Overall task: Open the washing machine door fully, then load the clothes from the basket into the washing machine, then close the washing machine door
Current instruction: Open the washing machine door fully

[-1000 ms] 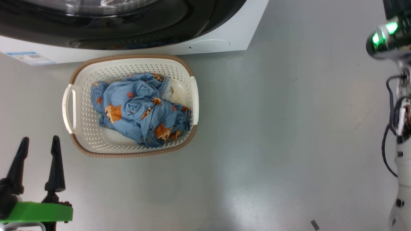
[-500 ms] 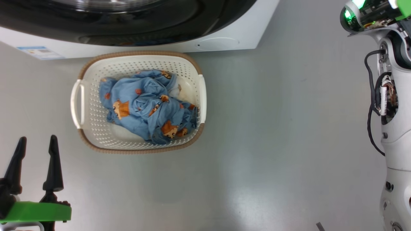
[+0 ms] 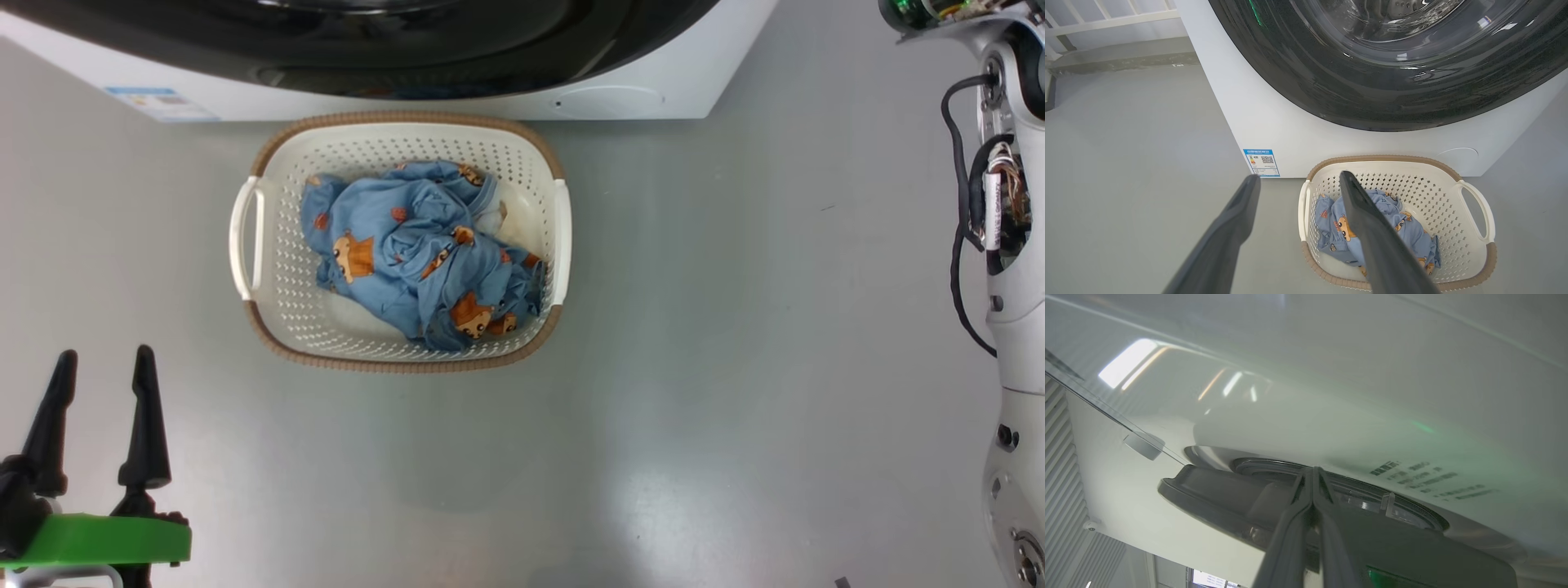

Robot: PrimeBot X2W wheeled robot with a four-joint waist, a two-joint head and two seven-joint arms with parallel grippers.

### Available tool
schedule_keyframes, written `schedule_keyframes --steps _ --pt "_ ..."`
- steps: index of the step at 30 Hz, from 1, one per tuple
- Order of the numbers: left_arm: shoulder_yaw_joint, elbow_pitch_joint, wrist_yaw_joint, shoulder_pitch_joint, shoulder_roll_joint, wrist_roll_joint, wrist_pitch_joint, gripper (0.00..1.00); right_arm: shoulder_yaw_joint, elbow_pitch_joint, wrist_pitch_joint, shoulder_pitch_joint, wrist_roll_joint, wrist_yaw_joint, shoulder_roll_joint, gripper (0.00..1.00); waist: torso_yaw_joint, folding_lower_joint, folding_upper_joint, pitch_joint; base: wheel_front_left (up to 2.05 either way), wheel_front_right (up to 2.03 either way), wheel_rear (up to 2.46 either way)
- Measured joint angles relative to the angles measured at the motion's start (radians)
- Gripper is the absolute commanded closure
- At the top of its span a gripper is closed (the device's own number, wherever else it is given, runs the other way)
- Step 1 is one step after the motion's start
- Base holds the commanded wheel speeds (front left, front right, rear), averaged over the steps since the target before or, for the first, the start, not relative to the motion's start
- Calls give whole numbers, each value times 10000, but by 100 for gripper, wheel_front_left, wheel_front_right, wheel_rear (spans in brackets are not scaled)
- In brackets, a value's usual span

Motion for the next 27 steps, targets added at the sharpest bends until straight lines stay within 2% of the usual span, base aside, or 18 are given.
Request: schedule_keyframes --steps 14,27 --pt "213 8 0 9 -205 -12 -2 0 330 105 165 -385 -35 0 -128 100 514 0 0 342 0 0 0" --pt "278 13 0 62 -276 -12 0 0 489 180 686 -384 81 0 -169 100 335 0 0 151 0 0 0"
